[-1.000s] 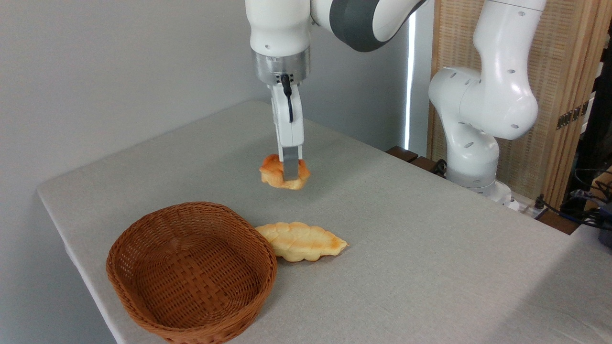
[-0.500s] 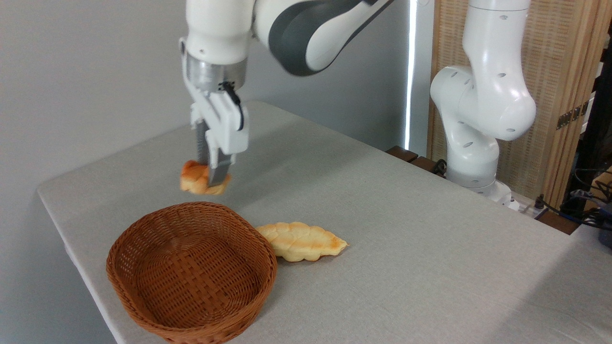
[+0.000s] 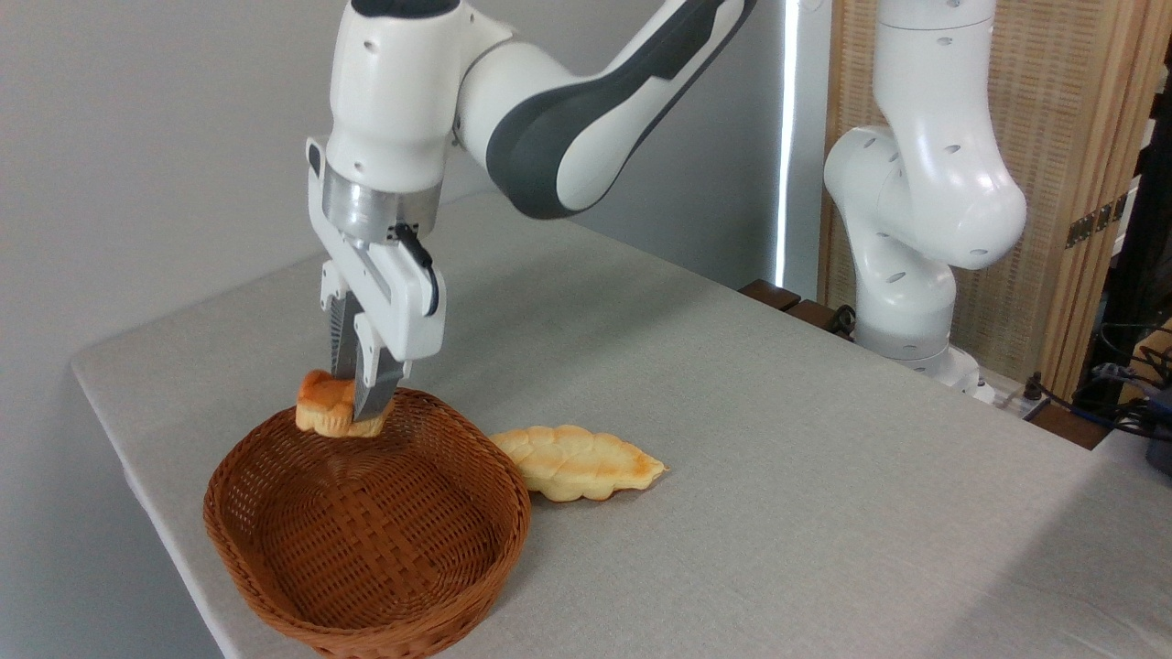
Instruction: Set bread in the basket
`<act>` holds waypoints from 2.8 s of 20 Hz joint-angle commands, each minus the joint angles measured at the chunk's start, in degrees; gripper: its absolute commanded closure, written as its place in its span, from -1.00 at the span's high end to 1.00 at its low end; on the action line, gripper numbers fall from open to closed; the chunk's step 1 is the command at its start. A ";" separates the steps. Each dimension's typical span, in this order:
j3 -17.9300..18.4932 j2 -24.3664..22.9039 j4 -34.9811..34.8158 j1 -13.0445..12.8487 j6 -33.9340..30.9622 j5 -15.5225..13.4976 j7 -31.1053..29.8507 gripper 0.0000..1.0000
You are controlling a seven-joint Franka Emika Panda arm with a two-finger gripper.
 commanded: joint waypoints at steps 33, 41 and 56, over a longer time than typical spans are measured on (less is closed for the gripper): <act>1.40 -1.97 16.67 0.33 -36.29 22.59 -20.56 1.00; 2.36 -1.97 20.54 4.90 -36.29 19.79 -14.82 1.00; -2.99 -2.41 20.45 14.13 -36.81 13.71 -8.03 1.00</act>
